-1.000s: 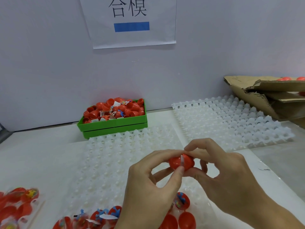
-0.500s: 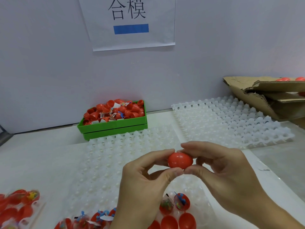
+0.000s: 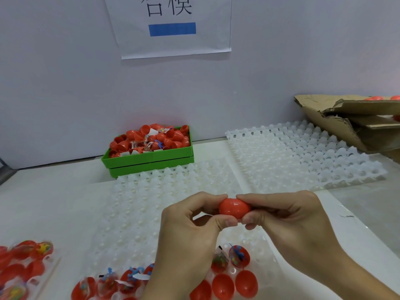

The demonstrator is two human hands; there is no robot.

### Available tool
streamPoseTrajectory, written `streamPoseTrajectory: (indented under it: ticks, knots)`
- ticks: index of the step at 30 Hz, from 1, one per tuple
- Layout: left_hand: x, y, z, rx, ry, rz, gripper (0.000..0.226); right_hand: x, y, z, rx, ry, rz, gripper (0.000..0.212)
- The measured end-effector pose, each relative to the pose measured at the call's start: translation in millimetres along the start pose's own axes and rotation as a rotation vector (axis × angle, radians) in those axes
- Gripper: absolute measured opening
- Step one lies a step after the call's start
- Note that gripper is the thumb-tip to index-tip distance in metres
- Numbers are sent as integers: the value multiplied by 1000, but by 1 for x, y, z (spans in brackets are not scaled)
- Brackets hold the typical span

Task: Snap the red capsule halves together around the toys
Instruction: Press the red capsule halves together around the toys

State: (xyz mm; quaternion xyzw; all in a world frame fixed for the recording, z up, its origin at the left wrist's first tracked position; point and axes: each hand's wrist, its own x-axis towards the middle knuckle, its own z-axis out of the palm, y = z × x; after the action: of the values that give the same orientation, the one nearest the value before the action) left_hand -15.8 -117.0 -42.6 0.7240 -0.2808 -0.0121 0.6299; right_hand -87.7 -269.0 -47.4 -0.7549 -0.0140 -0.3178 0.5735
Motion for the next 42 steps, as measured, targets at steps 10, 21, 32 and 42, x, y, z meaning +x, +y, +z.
streamPoseTrajectory:
  ticks: [10,21,32,42]
  knots:
    - [0,-2,-1,14,-26,26,38,-2,1,4,-17,23,56,61]
    - [-1,-3,-4,29,-44,55,34,-3,-2,8,15,53,107,56]
    - [0,-4,-3,-22,-29,108,33,2,-1,2,199,-3,151,21]
    - [0,-3,-2,-154,-106,85,38,7,0,-9,781,-513,480,53]
